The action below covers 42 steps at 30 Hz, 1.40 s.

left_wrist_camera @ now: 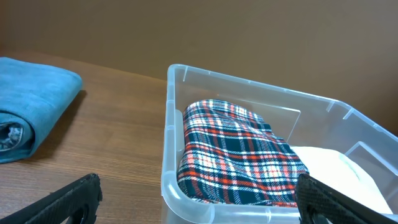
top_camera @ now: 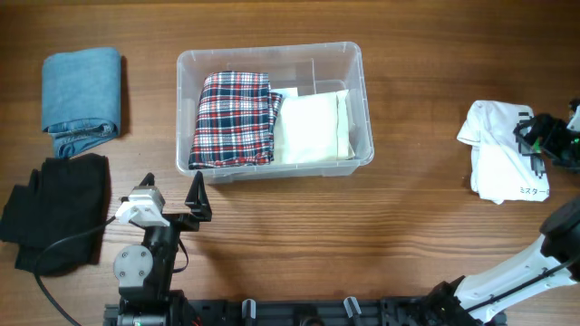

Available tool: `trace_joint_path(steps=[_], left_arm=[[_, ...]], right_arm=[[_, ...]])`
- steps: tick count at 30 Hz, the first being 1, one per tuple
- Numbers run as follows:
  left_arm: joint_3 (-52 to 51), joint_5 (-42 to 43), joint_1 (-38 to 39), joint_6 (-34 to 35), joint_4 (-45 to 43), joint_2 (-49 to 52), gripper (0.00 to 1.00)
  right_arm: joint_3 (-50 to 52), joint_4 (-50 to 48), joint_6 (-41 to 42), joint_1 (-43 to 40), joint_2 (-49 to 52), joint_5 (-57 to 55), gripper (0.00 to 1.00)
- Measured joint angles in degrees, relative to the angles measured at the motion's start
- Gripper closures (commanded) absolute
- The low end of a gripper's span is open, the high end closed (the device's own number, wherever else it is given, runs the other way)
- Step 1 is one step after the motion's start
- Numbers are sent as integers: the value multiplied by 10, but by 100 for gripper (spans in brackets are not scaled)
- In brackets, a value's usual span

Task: Pack container
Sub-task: 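Lower the right gripper onto the white printed T-shirt and grasp it, then lift the white T-shirt and carry it left toward the container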

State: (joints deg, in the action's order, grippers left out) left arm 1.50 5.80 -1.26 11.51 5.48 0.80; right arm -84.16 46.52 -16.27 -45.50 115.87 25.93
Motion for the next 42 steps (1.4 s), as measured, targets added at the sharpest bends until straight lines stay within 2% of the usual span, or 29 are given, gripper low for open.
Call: trace_joint_path(steps=[18,29,35,42], left_arm=[[0,0,0,0,0,0,0],[0,0,0,0,0,0,0],[0,0,0,0,0,0,0],[0,0,0,0,0,0,0]], right_arm=[[0,-43,-36,-34,32,30,5],[-1,-30,-38,-34,59,50,6],[-1,37,-38,-30,60,93,19],[-1,68,-31,-9,60,105,43]])
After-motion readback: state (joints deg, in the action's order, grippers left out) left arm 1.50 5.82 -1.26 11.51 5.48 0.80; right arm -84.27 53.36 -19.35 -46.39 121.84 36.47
